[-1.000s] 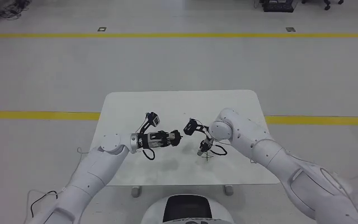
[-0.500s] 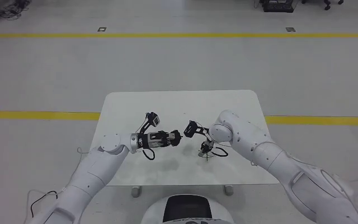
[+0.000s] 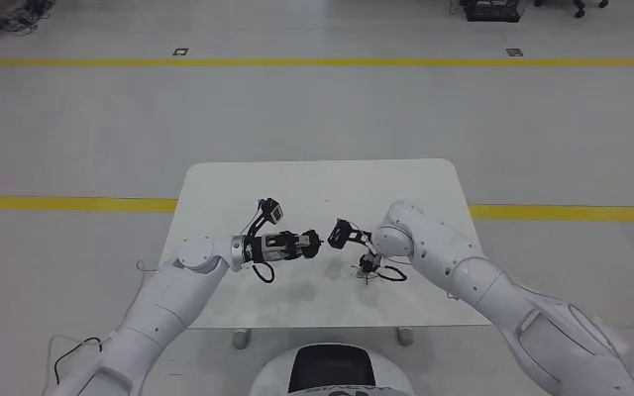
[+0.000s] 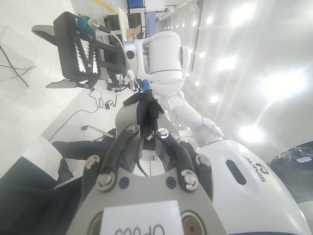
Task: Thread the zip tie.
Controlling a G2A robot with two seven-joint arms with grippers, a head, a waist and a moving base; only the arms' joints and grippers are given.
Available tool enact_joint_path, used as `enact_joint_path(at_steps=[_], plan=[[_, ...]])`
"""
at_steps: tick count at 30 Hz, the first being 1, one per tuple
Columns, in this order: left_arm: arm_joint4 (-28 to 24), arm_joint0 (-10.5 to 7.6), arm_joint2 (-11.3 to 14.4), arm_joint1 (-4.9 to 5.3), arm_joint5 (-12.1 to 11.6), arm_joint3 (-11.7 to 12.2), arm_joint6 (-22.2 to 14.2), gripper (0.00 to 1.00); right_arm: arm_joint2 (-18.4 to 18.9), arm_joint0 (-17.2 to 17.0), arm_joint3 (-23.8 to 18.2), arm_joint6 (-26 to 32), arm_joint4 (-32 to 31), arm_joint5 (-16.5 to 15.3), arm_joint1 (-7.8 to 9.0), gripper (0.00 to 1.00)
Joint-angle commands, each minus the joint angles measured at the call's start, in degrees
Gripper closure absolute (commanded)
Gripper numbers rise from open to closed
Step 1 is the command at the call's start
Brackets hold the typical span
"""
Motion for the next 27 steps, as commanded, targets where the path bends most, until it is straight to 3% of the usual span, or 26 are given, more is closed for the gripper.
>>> enact_joint_path(at_steps=[1, 13, 27], plan=[[0.00, 0.00, 0.00, 0.00, 0.00, 0.00, 0.00, 1.00, -0.50, 0.15, 0.54, -0.45, 0.24, 0.02, -0.16, 0.63], [0.00, 0.00, 0.00, 0.00, 0.00, 0.00, 0.00, 1.00, -5.76, 2.76, 5.44, -3.51, 3.81, 0.02, -1.59, 0.80], [0.00, 0.00, 0.00, 0.00, 0.00, 0.00, 0.00, 1.00, -13.18, 5.38, 12.98, -8.72, 5.53, 0.02, -4.74, 0.77]])
